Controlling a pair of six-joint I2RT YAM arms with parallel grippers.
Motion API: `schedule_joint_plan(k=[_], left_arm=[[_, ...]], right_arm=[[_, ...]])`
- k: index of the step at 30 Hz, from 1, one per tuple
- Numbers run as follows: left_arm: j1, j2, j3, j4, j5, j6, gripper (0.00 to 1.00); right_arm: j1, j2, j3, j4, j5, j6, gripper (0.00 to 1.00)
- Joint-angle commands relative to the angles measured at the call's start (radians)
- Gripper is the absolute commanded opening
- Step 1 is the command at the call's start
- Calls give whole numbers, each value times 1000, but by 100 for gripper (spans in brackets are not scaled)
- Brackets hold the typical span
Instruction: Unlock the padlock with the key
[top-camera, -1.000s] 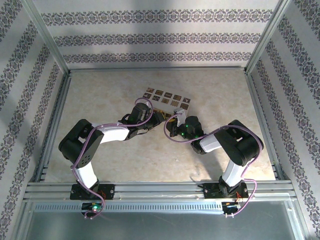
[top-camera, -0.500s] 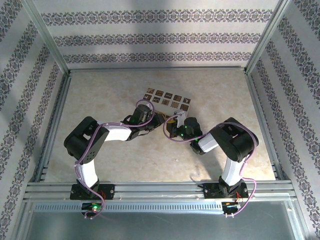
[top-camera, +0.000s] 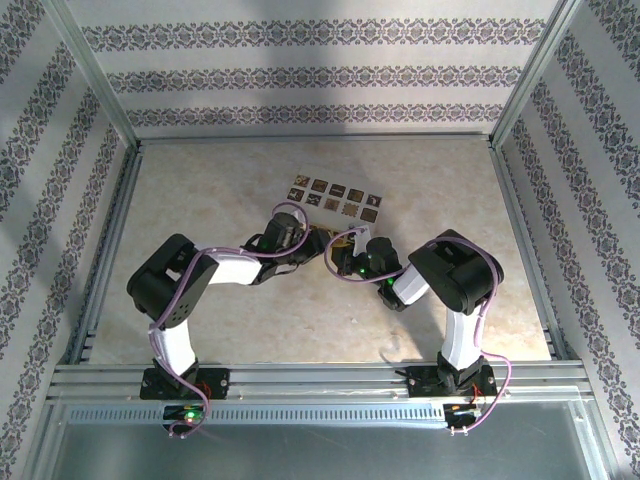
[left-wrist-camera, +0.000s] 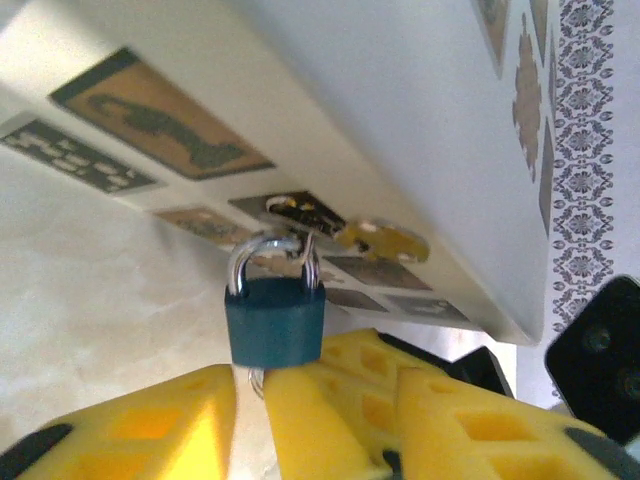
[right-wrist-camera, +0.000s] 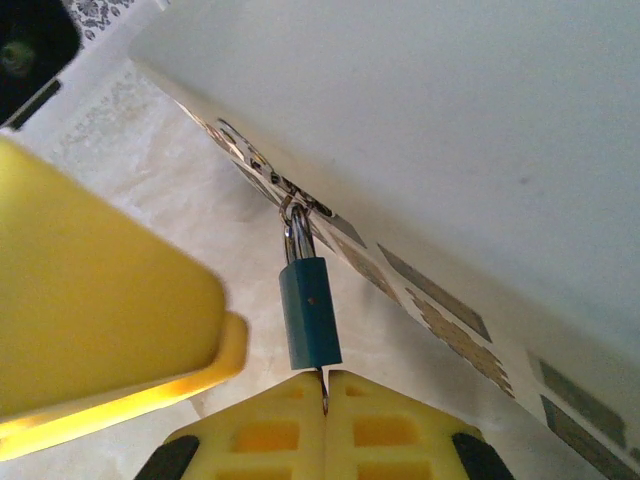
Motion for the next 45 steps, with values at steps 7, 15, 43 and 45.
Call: schedule_joint_plan(k=[7,15,43,45], left_arm=[[87,-233,-99,-27,-22,108,55],[135,-363,-130,-76,-57,168,57],[99,-260,-205,72,-23,-144,57],[85,-228,-199,102,-15,-166,56]], right_arm=[[-12,-7,2,50,-8,72,0],[-17,-95,-11,-13,-74,193,0],[5,-254,72,-353,-157,417,0],[9,-256,76,-360,-157,413,0]])
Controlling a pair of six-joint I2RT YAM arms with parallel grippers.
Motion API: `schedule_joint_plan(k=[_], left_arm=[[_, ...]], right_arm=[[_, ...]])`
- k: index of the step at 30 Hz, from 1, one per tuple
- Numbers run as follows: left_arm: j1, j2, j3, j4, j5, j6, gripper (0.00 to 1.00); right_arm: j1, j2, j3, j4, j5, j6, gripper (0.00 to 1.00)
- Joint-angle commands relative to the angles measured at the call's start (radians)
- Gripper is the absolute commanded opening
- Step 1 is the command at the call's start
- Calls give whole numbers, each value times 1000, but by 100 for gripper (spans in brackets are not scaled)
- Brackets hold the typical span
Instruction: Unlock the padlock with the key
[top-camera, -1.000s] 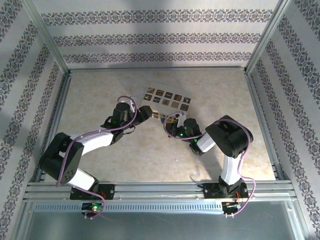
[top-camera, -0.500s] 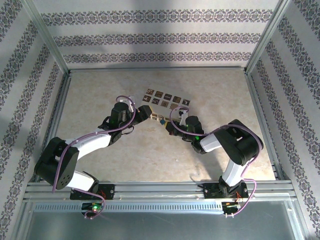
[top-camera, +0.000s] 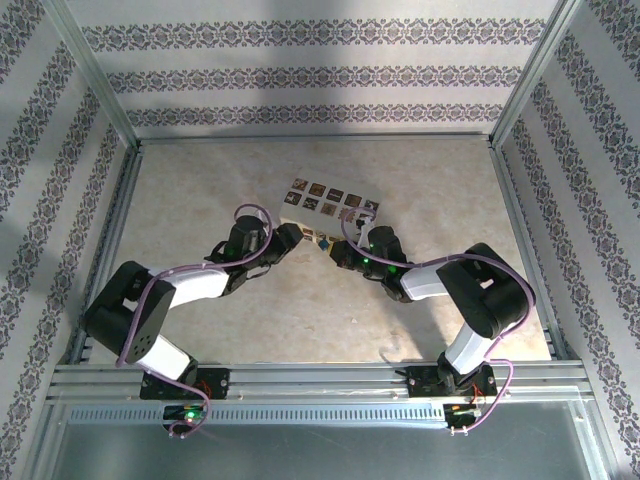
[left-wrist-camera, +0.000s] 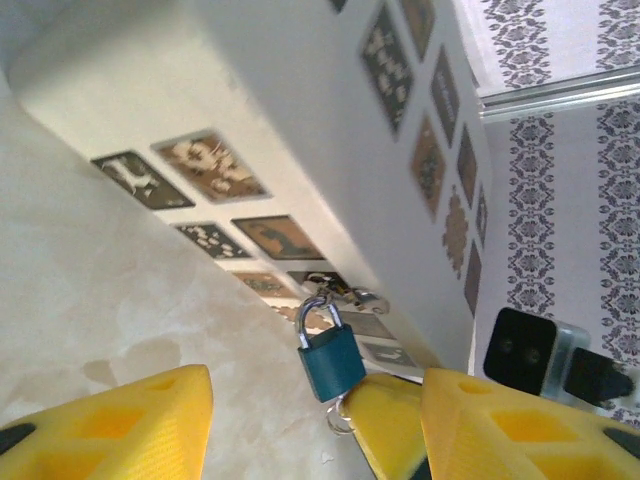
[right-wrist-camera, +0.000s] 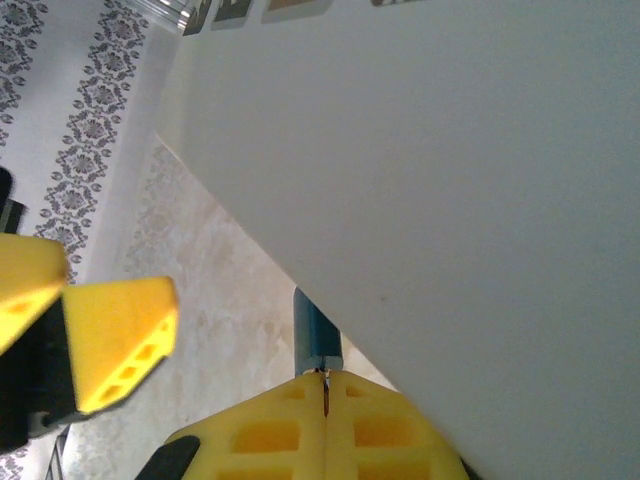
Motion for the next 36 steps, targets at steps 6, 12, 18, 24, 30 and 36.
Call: schedule_joint_plan(k=[6,12,18,24,30,36], left_arm=[[-70,133,-11,265,-8,-176,54],[-84,232,-2,396,4,-248,51],[-95,286,9,450,-6,-281,48],[-96,337,16,519,-10,-324,42],[-107,384,29,562,-18,-360,35],[-113,401,45,572,-23,-369,31]], right_arm=[[17,-38,33,-16,-29,-8,0],[20,-37,41,-26,-33,-11,0],[20,-36,44,-32,-35,-12,0],[20,-36,48,-35,-37,-10,0],[20,-36,54,-35,-46,-4,0],[14,-42,65,-33,-72,22,0]])
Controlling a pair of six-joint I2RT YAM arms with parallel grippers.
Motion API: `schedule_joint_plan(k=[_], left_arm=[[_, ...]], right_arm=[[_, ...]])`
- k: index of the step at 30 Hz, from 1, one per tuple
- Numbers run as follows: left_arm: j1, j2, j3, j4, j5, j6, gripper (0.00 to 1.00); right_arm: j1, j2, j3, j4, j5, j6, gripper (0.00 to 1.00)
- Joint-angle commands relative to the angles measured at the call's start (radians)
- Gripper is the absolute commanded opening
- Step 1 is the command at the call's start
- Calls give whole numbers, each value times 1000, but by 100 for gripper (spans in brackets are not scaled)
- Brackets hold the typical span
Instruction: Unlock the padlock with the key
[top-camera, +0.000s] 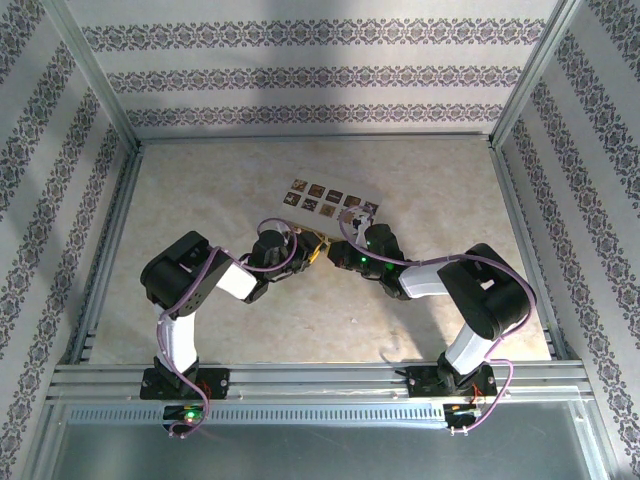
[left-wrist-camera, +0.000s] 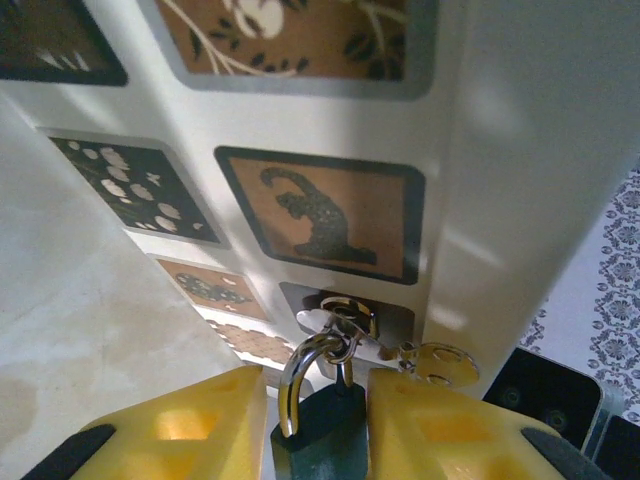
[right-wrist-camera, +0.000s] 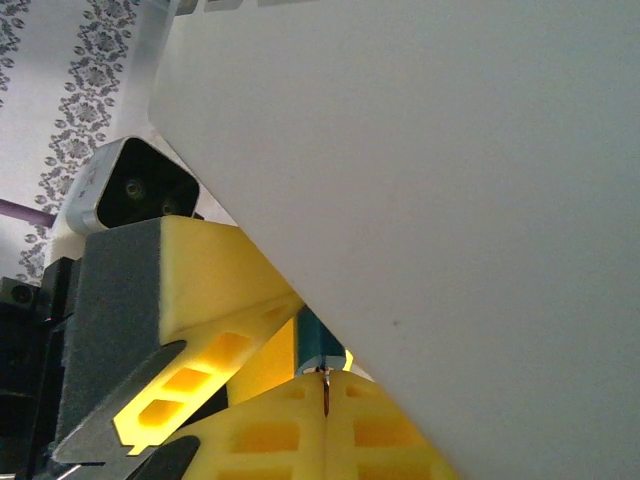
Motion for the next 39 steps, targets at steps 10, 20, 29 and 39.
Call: schedule_joint_plan(k=[10,20,29,39], left_arm=[[-24,14,23,44,-32,-22,17],[-26,-40,13,-21,-60,4,5],[-24,-121,18,-131,-66,51,3],[-28,-175,22,-177,-52,56,0]], right_arm=[[-8,-59,28,35,-70,49,0],[-13,-106,5,2,-36,39,21],[-29,-269,-35,-217,33,-126,39],[-34,-668,-73,-465,182,-542,58]])
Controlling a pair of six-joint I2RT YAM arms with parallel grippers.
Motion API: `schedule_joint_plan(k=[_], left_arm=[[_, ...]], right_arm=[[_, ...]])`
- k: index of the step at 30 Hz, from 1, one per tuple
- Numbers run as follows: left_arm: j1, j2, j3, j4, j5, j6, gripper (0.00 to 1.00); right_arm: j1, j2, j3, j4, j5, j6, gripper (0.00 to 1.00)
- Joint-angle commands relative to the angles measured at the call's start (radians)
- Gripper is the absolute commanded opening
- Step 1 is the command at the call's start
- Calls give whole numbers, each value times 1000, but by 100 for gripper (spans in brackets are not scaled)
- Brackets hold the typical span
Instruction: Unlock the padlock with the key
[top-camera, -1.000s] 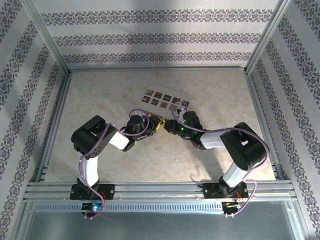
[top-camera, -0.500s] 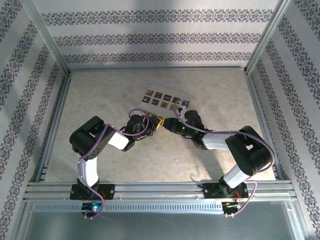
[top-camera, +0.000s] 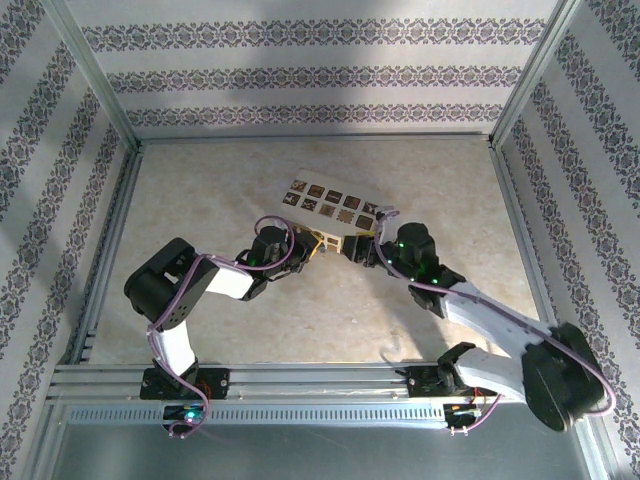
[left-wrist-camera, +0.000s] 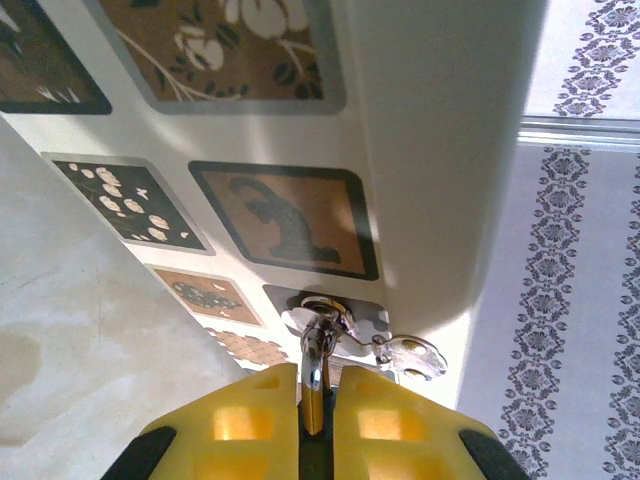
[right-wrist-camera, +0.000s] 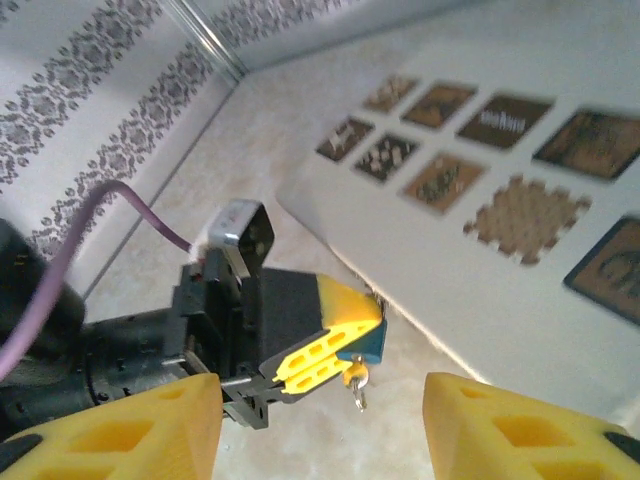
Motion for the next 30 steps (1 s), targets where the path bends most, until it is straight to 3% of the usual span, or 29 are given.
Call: schedule_joint_plan(k=[1,4,9,16,21,26,30], left_arm=[[-15,-53,20,5,2,17,0],[-18,-65,23,-20,1,11,0],[-22,-69,15,-18,2,-24,0],[-23,-46,-9,46,13,-78,0],[-26,-54,-9,26,19,-96,0],[-28,-105,10,-95,12,-79,0],[-29,-141,21,-166,5,-67,0]], right_arm=[[-6,-98,-26,-74,83,-211,61],[-6,-169,-48,-48,119,-301,69],[-7,-209,-61,-22,102,-453,73],[-13,-226,-73,-21,59,-656,97],[-17,-233,-50,-42,13,-754,99],[-14,-219,-32,-69,-51,-822,98],[34,-204,-24,-95,-25,-925,95]])
